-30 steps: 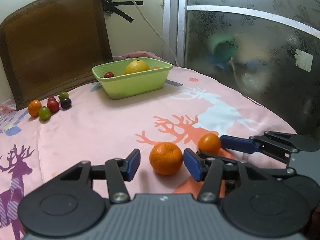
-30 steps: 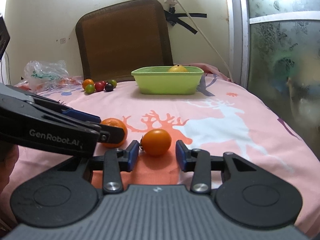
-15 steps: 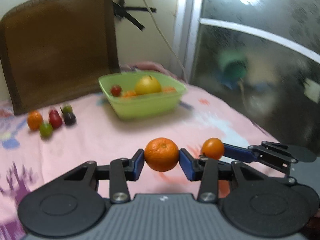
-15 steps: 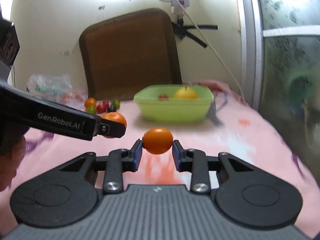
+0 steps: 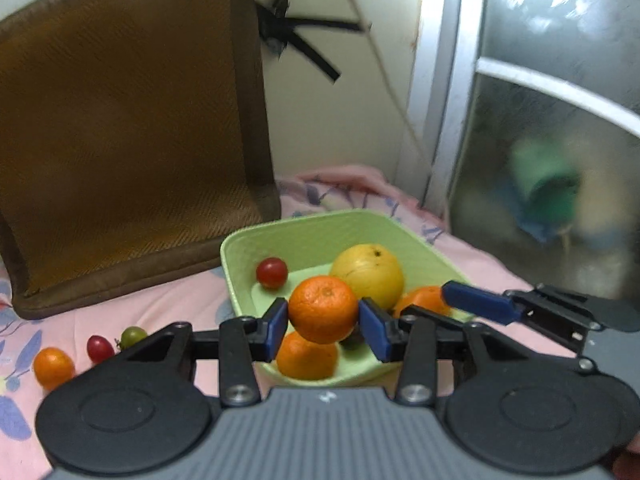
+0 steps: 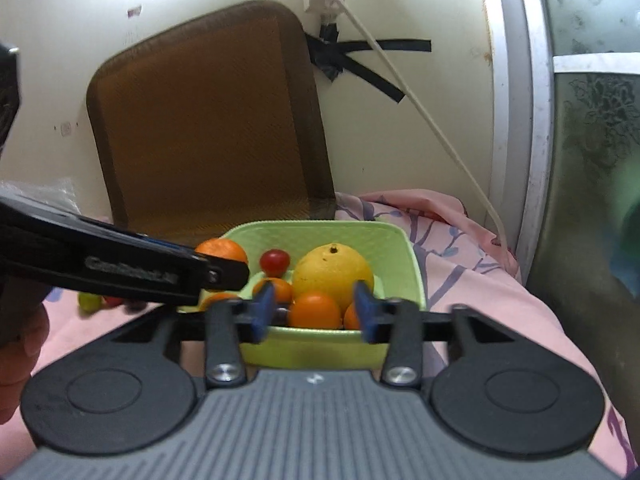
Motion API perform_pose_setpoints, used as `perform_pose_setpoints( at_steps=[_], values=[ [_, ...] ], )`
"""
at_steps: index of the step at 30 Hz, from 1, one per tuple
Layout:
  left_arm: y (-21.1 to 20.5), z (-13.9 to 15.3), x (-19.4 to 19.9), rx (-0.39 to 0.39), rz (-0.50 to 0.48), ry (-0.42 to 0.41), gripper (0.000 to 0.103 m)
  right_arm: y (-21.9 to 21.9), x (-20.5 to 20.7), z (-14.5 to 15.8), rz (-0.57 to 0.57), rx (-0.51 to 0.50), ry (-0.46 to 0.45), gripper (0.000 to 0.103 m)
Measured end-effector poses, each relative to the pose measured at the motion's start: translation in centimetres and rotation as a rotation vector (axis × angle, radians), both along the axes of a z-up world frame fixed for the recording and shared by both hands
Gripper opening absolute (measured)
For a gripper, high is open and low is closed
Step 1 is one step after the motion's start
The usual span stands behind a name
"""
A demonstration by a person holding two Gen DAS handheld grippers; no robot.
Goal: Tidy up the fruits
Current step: 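Carry both fruits into the green basket and open both grippers, then withdraw both grippers from the green basket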
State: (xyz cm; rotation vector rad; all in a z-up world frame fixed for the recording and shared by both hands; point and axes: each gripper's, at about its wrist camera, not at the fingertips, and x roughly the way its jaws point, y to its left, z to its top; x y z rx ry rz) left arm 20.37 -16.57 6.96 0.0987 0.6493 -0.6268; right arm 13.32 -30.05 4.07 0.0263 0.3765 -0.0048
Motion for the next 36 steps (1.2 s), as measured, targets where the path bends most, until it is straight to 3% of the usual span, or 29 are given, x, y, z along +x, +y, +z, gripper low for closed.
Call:
perform_pose_setpoints(
  at_steps=[4,8,13,16,19,23,28,30,36],
  values=[
    [0.0,-1.1,0.5,-0.003,0.007,0.027,0.05,-0.4,-0.3,-0.3,-0.01,-0.013,-0.015,0.057],
    [1.8,-0.5,-0.9,-0.047,0.011,0.007,0.05,0.4,-1.7,0.0,-0.001,-0.026,-0.039,0.057],
    [7.2,0.2,-4.4,-0.088,0.069,-0.053,0.051,2.7,-3.6,0.4,0.067,-0.056,-0.062,0.056],
    [11.5,-0.8,-5.6,-0.055,0.157,-0.068,0.051,4.7,-4.4,0.1,0.146,-0.039,-0.026,0.056],
    [15.1,-2.6,-5.8,-0.028,0.244,-0.029,0.05,7.3,-4.2,-0.4,0.23,-0.031,0.029,0.056],
    [17.8,-4.4,-5.8,-0.02,0.307,0.023,0.049,10.6,-3.0,-0.9,0.297,-0.045,0.082,0.05],
    [18.1,-4.5,-5.2,-0.034,0.305,0.012,0.049,12.3,0.3,-0.8,0.299,-0.015,0.12,0.036],
    [18.1,-4.2,-4.5,-0.029,0.302,-0.006,0.049,12.6,2.0,-1.0,0.276,-0.005,0.133,0.036],
    [16.2,-4.4,-1.7,0.024,0.263,-0.043,0.044,14.0,6.2,-1.6,0.242,-0.084,0.179,0.031]
  ],
)
